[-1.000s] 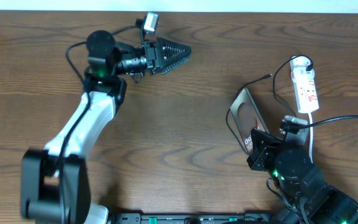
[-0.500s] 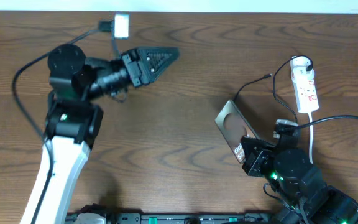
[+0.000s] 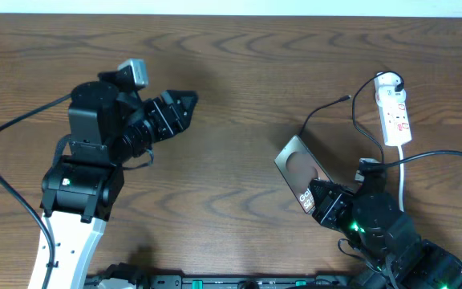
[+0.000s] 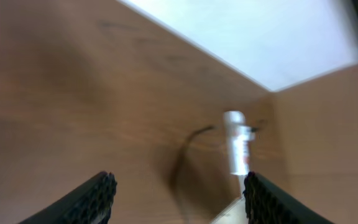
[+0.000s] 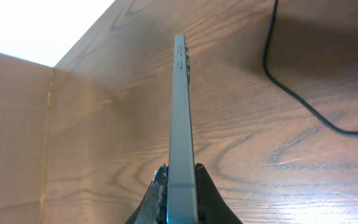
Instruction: Plug charger to phone and switch on socket
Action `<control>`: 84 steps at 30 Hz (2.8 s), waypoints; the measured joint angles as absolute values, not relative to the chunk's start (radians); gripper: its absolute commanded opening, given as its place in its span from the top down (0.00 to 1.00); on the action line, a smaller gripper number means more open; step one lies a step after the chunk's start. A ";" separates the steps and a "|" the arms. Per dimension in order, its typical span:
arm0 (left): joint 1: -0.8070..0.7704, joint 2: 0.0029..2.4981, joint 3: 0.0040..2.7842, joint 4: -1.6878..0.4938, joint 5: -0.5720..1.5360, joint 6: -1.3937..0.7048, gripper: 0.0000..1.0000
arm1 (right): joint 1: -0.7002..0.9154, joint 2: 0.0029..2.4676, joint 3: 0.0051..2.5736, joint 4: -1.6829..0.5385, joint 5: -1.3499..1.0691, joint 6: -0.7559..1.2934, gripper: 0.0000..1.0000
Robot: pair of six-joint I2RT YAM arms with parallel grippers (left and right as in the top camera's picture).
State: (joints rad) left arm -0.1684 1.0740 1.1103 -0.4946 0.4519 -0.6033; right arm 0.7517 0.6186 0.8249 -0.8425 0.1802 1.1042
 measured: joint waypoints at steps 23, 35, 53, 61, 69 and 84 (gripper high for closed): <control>-0.168 1.074 1.110 -0.707 0.203 -0.579 0.32 | 0.752 0.519 0.899 -1.021 0.317 1.042 0.99; -0.168 1.074 1.110 -0.707 0.203 -0.579 0.32 | 0.752 0.519 0.899 -1.015 0.566 1.007 0.99; -0.168 1.142 1.110 -0.751 0.231 -0.608 0.32 | 0.752 0.523 0.645 -0.546 0.402 1.122 0.99; -0.168 1.145 1.110 -0.751 0.356 -0.641 0.32 | 0.752 0.524 0.552 -0.346 0.363 1.183 0.99; -0.168 1.178 1.110 -0.751 0.495 -0.655 0.33 | 0.752 0.585 0.375 -0.008 0.295 1.343 0.99; -0.168 1.261 1.110 -0.697 0.658 -0.663 0.33 | 0.752 0.851 0.305 0.423 0.189 1.487 0.99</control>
State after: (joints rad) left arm -0.1684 1.2606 1.1103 -0.6971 0.6582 -0.6628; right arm 0.7517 0.8509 0.3050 0.4229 0.1894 1.4868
